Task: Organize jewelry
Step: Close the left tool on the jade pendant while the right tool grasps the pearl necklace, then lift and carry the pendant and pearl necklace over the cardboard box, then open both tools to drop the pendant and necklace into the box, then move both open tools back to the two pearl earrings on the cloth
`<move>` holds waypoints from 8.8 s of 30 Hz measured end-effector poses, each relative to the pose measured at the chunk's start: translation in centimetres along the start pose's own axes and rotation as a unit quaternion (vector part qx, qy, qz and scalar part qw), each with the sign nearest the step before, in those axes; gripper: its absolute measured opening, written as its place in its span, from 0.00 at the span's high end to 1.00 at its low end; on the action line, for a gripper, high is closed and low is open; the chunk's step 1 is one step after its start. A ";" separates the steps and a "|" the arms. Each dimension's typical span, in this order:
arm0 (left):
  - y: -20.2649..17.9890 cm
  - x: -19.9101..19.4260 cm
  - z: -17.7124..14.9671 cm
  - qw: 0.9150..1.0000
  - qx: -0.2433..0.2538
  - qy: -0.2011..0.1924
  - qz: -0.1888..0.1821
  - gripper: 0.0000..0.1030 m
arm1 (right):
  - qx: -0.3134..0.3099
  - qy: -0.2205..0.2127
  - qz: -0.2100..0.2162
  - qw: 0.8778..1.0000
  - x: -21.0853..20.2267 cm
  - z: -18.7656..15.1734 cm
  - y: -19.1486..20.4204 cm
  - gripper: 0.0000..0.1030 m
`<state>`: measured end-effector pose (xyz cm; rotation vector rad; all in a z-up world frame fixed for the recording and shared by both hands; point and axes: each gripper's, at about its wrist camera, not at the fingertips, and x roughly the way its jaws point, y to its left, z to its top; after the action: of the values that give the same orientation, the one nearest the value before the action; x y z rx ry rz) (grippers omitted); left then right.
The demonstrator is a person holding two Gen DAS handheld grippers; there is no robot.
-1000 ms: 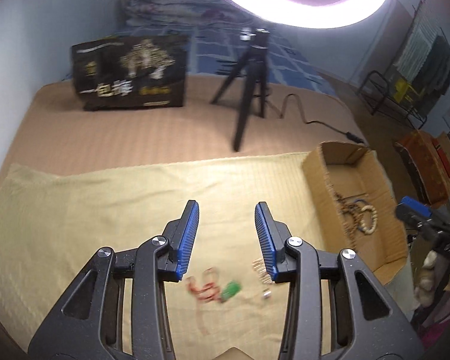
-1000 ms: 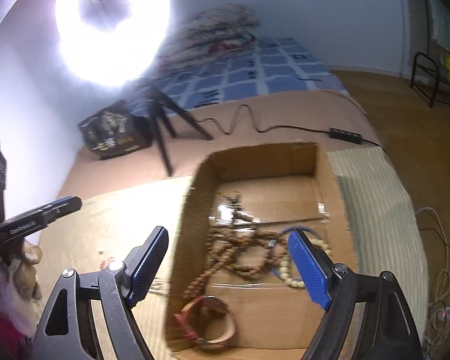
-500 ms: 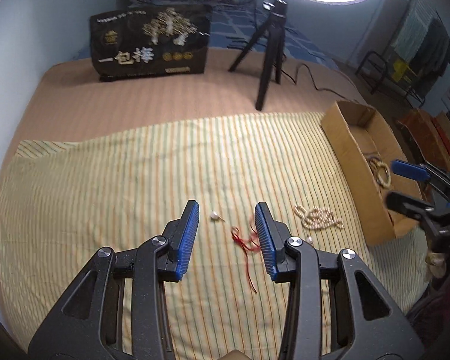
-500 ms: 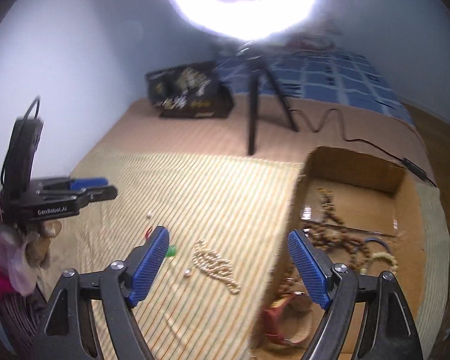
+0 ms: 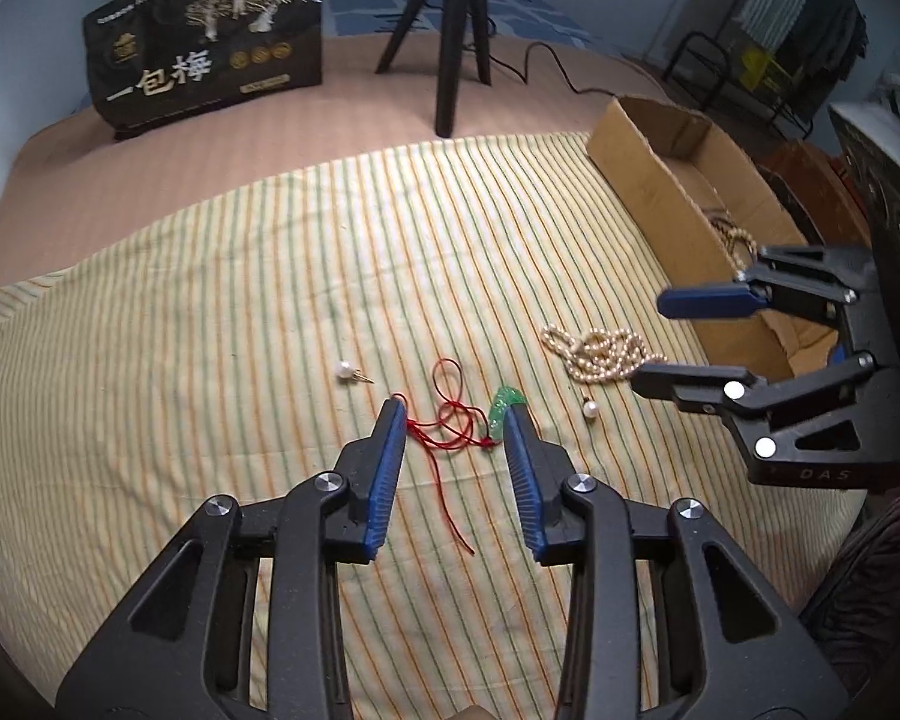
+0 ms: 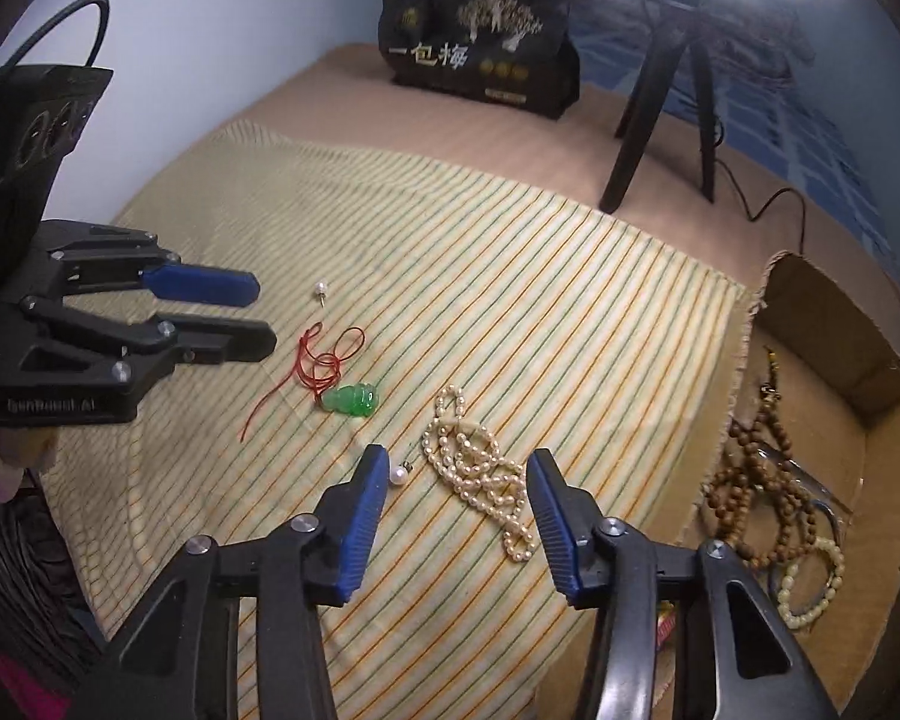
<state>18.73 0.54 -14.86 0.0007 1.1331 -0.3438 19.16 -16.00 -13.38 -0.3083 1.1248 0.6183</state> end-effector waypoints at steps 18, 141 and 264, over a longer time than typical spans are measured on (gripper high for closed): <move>-1.7 3.2 -0.2 0.999 0.042 0.031 -0.001 0.74 | -0.094 0.067 -0.044 0.992 2.4 0.6 1.2 0.59; -20.6 -2.4 8.4 0.983 0.080 -0.114 -0.118 0.93 | 0.237 -0.232 -0.086 0.940 -17.6 -3.0 -16.6 0.97; 3.9 1.9 -0.6 0.999 0.018 -0.034 0.036 0.67 | 0.141 -0.098 -0.035 0.985 -1.3 -3.4 2.7 0.50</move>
<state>19.99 3.81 -17.44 0.0616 1.0566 -0.2972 14.66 -16.09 -13.37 -0.0418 0.9907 0.4113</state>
